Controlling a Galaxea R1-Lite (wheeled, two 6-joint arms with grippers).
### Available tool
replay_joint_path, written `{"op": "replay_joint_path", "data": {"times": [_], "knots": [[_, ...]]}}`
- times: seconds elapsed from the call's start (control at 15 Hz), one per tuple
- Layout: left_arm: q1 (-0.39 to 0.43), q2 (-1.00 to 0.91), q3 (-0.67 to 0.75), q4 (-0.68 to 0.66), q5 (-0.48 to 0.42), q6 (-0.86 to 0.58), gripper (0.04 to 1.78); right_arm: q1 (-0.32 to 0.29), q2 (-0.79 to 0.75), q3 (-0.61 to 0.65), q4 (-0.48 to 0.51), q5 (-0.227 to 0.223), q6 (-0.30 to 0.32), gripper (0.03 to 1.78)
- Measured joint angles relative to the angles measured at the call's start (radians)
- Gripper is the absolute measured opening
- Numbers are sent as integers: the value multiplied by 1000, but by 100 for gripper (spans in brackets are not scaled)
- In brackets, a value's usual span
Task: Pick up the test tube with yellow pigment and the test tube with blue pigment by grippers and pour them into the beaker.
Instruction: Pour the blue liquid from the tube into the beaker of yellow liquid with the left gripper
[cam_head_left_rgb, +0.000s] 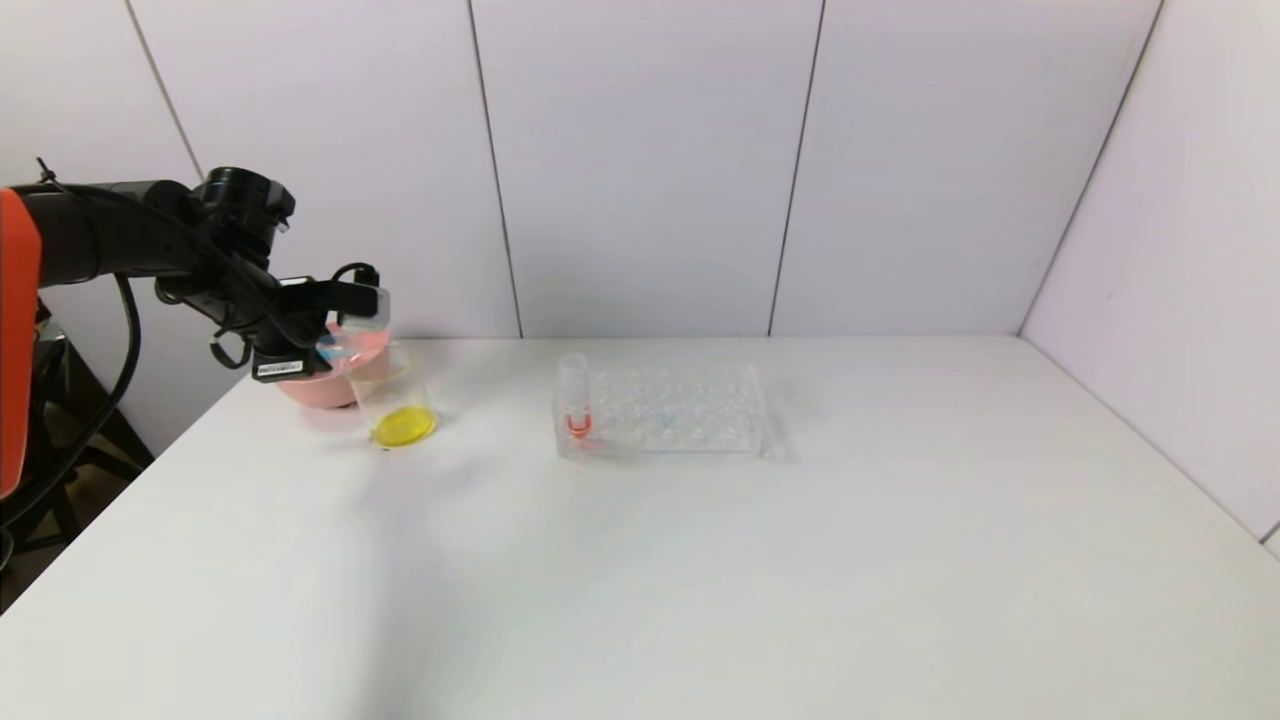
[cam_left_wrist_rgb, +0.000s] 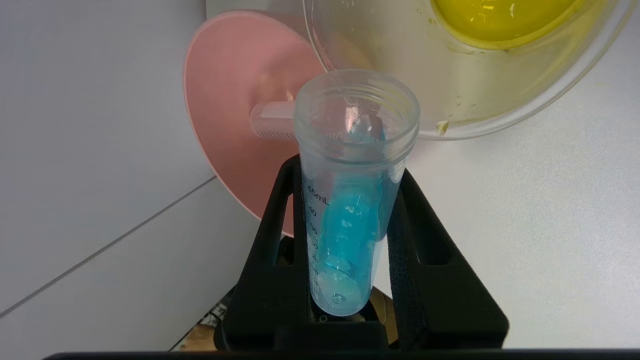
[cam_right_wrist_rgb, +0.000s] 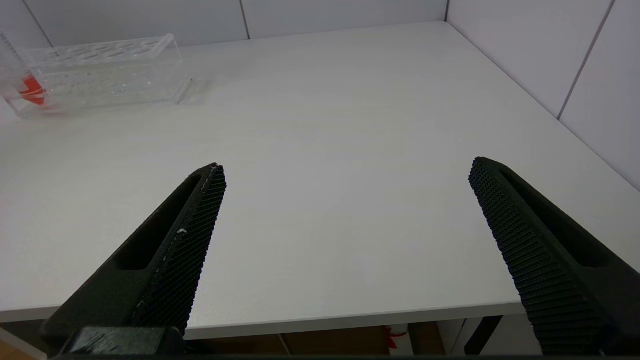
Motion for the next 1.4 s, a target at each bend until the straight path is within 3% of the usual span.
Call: {"op": "replay_joint_path", "data": {"times": [0.6, 1.4], "knots": [[-16, -9, 0, 11, 77, 2, 46, 0, 0, 0, 0, 0, 0, 177], [-36, -13, 1, 15, 116, 3, 46, 0, 0, 0, 0, 0, 0, 177]]}}
